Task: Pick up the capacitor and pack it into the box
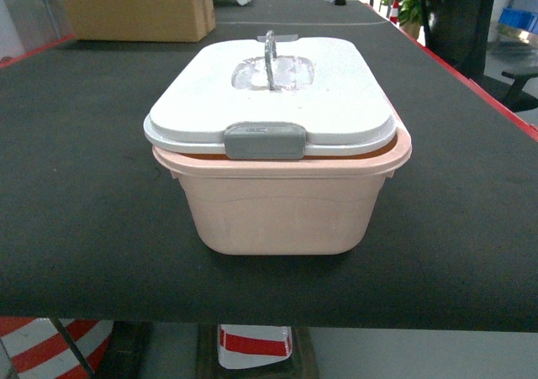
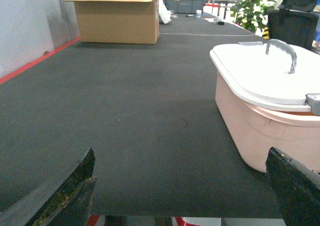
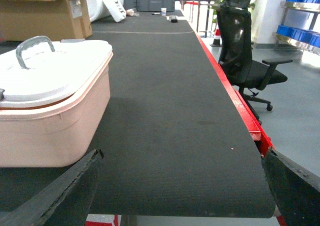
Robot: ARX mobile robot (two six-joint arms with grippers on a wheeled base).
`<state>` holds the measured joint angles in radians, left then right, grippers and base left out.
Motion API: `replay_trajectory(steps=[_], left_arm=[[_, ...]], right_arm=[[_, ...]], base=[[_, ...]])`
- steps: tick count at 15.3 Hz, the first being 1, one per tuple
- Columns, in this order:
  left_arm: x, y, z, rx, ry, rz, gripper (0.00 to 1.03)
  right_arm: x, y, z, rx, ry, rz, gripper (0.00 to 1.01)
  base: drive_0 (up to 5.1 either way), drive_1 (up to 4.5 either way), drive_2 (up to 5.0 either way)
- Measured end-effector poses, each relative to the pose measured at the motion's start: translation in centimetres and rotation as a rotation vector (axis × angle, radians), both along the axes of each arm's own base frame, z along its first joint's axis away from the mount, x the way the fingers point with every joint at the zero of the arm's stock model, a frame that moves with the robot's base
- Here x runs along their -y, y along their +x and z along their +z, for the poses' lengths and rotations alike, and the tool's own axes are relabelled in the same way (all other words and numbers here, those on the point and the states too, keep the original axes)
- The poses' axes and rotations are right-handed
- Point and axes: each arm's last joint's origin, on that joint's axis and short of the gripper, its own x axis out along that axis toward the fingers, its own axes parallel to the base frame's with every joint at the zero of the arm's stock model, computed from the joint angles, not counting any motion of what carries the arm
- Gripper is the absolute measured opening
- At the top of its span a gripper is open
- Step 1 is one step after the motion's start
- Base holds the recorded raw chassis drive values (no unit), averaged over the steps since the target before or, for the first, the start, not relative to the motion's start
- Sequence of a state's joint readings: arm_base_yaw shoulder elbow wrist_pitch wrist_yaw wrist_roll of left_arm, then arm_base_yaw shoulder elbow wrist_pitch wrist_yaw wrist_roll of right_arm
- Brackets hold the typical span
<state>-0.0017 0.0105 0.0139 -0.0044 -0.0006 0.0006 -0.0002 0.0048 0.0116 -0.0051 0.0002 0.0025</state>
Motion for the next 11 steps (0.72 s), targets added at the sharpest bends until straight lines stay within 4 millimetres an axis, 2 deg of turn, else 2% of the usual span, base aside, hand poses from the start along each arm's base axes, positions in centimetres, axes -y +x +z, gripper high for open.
replay_trajectory(steps=[11], left_arm=[[0.00, 0.00, 0.00, 0.000, 0.000, 0.000, 0.98]], right_arm=[[0.00, 0.00, 0.00, 0.000, 0.000, 0.000, 0.98]], base=[[0.0, 0.00, 0.0]])
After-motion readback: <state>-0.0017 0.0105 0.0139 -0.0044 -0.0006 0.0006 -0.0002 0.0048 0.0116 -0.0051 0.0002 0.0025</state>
